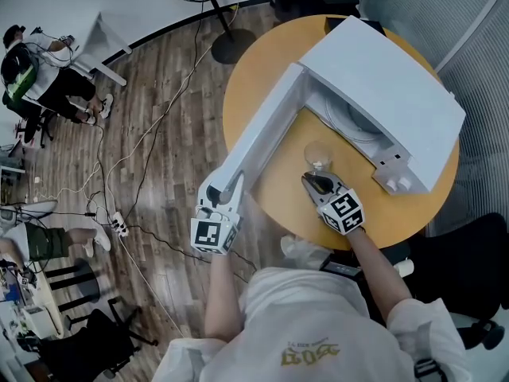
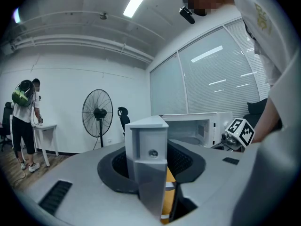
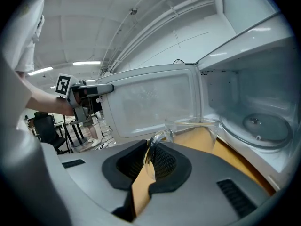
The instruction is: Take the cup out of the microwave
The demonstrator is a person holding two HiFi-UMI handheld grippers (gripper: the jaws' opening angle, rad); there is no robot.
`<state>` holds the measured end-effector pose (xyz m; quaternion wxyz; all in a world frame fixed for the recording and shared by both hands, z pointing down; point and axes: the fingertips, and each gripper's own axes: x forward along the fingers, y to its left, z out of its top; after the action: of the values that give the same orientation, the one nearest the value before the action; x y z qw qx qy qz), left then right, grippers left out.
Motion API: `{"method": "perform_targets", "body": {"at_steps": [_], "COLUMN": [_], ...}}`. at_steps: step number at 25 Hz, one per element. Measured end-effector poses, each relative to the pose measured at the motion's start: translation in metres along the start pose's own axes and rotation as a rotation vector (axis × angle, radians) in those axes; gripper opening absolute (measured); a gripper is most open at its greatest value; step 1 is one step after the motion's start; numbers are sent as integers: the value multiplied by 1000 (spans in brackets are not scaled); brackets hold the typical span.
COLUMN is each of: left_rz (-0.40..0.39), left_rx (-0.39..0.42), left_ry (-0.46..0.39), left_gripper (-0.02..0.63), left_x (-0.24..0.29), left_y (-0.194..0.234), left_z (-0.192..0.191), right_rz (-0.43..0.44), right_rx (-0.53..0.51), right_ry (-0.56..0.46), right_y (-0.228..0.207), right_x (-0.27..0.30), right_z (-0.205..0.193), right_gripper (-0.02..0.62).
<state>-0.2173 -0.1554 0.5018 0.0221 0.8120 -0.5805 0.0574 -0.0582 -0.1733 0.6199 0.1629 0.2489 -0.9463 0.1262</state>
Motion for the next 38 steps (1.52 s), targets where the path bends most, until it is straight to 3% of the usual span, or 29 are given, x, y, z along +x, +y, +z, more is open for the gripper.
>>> {"method": "perform_targets", "body": {"at_steps": [30,35,38], "left_rz": [6,6,3], "left_rx": [-14,-16,-19], "left_ry": [-14,-15,-18], "left_gripper": [176,176,176], "left_x": [-1,0,-2], "left_y": [-3,-5,-3], "left_z": [0,0,1], "right_rz": [218,251,249], "right_rx": [-37,-140,-129], "right_ry": [19,93,114], "right_y": [48,56,57], "right_x": [17,12,8], "right_z": [-23,-40,-45], "right_gripper": [37,34,31]}}
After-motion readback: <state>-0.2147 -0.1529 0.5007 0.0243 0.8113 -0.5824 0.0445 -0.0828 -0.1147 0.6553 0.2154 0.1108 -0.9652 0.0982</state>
